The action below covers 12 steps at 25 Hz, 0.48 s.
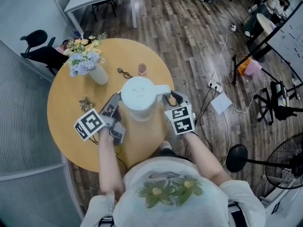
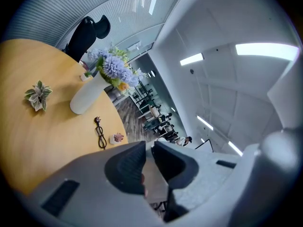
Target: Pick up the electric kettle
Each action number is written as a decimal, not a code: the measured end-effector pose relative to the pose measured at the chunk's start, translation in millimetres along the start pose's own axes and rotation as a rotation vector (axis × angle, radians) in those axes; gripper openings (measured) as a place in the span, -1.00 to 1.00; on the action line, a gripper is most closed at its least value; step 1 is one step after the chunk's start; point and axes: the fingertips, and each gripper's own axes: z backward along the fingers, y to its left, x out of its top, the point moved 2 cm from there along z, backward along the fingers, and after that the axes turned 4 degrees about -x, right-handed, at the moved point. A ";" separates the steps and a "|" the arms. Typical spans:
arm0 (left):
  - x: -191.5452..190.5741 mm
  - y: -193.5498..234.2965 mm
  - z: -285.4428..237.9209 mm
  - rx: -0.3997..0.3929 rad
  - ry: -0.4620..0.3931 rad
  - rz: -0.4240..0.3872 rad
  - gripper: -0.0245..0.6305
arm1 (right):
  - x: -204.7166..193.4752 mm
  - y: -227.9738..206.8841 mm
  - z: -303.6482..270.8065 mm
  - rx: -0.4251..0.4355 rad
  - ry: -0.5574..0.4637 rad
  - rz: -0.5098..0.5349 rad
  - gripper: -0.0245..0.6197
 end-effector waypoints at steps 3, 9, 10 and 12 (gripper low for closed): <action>6.9 -11.4 1.3 -0.012 -0.011 -0.023 -0.74 | 9.5 -2.1 5.3 -0.001 -0.020 -0.013 -0.49; 19.0 -37.0 5.3 -0.028 -0.033 -0.074 -0.74 | 30.7 -7.5 20.4 -0.004 -0.056 -0.032 -0.49; 19.9 -41.4 6.9 -0.032 -0.041 -0.079 -0.74 | 33.5 -8.3 23.8 -0.004 -0.063 -0.031 -0.49; 22.4 -49.2 10.5 -0.042 -0.055 -0.087 -0.74 | 39.3 -8.9 29.9 0.000 -0.078 -0.028 -0.49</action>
